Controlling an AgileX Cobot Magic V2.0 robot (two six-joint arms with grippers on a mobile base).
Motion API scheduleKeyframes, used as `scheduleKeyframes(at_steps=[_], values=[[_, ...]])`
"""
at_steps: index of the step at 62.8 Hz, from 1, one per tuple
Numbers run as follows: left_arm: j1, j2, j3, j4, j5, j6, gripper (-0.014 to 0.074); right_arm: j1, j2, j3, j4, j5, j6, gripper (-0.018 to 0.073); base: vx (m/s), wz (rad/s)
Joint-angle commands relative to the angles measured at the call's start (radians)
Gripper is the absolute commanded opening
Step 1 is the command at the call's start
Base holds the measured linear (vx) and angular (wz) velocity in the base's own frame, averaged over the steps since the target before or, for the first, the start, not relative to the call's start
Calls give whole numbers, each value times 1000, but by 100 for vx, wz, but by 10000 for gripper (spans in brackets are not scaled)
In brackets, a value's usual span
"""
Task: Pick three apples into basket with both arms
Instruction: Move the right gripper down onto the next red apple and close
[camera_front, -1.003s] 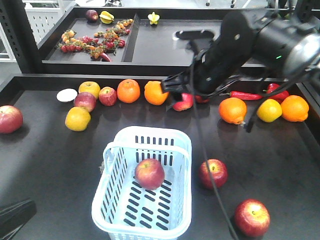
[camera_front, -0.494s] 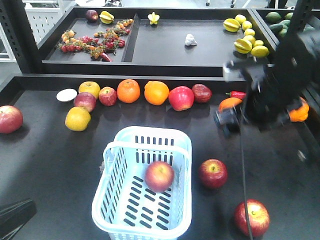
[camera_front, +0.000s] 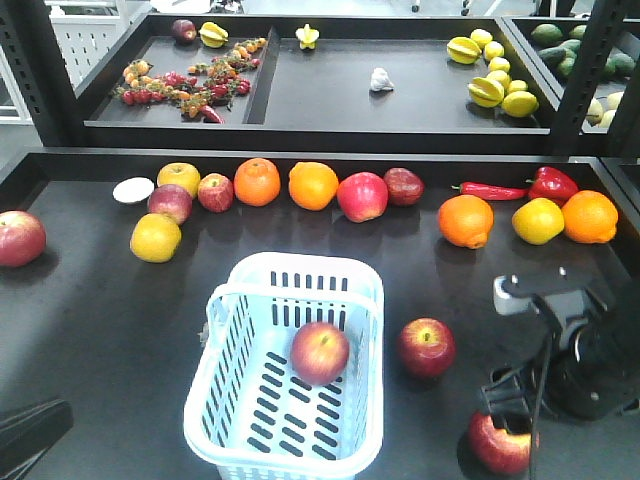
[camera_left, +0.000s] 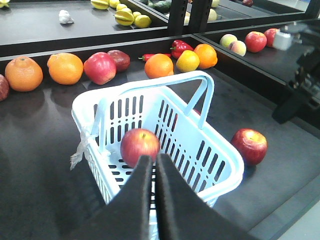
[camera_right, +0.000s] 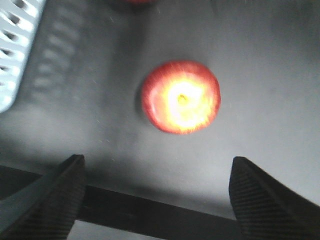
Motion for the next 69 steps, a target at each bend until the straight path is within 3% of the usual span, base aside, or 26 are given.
scheduleKeyframes(at_steps=[1,18,34,69], values=[[-3,9,-28,26,-27,-10,-6,-5,-26,11,-22,-88,31,561,0,0],[-3,9,-28,26,-27,-10,-6,-5,25,20,-32,-148,34,565,0,0],[-3,9,-28,26,-27,-10,-6,-5,122,20,-42,-105,75,608,0,0],[-3,9,-28,26,-27,-10,-6,-5,168,20,-69,-175,122,557,0,0]])
